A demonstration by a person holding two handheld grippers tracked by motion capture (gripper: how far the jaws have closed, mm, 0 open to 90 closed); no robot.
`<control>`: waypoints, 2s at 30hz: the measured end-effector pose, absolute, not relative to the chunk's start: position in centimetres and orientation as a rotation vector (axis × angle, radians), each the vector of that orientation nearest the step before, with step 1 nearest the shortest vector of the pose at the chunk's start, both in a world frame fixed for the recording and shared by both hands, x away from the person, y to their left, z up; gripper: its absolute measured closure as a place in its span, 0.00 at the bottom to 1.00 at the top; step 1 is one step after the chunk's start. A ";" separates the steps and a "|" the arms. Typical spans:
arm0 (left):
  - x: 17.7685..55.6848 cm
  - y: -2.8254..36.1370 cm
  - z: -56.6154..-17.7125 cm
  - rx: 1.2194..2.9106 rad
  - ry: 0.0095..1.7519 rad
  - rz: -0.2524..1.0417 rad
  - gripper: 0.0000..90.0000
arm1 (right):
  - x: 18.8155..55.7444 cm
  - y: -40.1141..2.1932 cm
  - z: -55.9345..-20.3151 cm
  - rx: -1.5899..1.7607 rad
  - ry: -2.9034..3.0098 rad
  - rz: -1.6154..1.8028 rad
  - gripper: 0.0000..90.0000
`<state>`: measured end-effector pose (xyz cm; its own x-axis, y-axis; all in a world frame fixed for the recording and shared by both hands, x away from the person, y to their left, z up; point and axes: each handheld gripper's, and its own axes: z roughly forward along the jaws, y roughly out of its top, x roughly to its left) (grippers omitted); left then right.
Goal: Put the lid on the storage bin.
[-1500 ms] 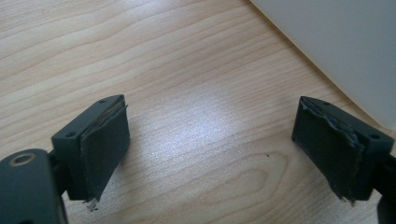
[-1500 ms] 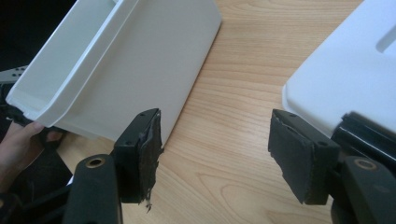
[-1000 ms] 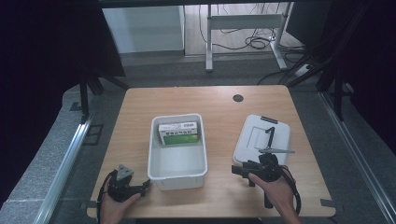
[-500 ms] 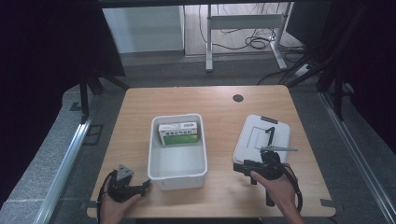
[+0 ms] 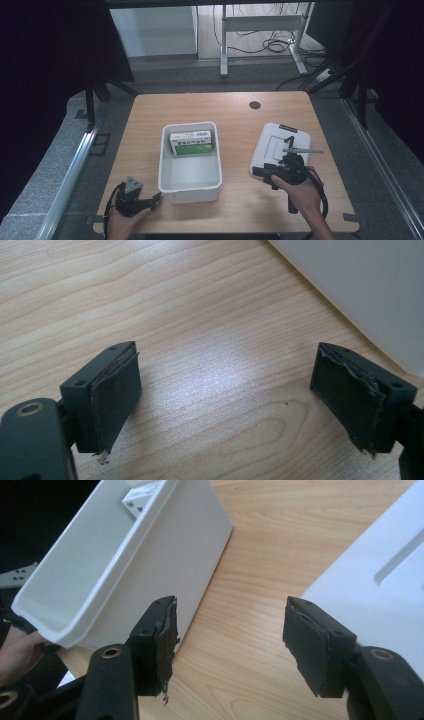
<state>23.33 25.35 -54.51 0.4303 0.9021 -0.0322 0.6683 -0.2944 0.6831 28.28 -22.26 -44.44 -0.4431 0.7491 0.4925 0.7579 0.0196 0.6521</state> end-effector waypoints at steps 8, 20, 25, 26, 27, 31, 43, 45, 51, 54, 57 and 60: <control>23.3 25.3 -54.5 2.058 1.319 0.481 0.14 | 29.6 -22.2 -42.6 -1.681 -2.253 -1.400 0.45; 23.3 25.4 -54.5 2.061 1.316 0.483 0.14 | 32.0 -22.5 -40.9 -1.759 -2.273 -1.325 0.49; 23.3 25.3 -54.5 2.058 1.320 0.483 0.14 | 33.3 -23.4 -40.7 -1.825 -2.260 -1.282 0.51; 23.3 25.3 -54.5 2.058 1.319 0.482 0.14 | 33.5 -23.6 -40.7 -1.840 -2.255 -1.274 0.51; 23.3 25.3 -54.5 2.057 1.320 0.482 0.14 | 33.8 -23.8 -40.6 -1.848 -2.257 -1.273 0.51; 23.3 25.3 -54.5 2.058 1.319 0.482 0.14 | 34.6 -24.4 -40.4 -1.888 -2.248 -1.250 0.51; 23.3 25.3 -54.5 2.058 1.320 0.482 0.14 | 36.5 -25.4 -40.1 -1.960 -2.246 -1.170 0.51; 23.3 25.3 -54.5 2.058 1.320 0.482 0.14 | 36.9 -25.6 -40.3 -1.974 -2.246 -1.154 0.52; 23.3 25.3 -54.5 2.058 1.320 0.481 0.14 | 37.7 -26.2 -40.9 -2.028 -2.234 -1.090 0.52; 23.3 25.3 -54.5 2.059 1.320 0.481 0.14 | 37.9 -26.5 -41.0 -2.037 -2.230 -1.078 0.53; 23.3 25.3 -54.5 2.058 1.320 0.482 0.14 | 38.2 -26.8 -41.1 -2.057 -2.230 -1.055 0.53; 23.3 25.3 -54.5 2.058 1.320 0.481 0.14 | 38.4 -27.2 -41.3 -2.072 -2.233 -1.040 0.54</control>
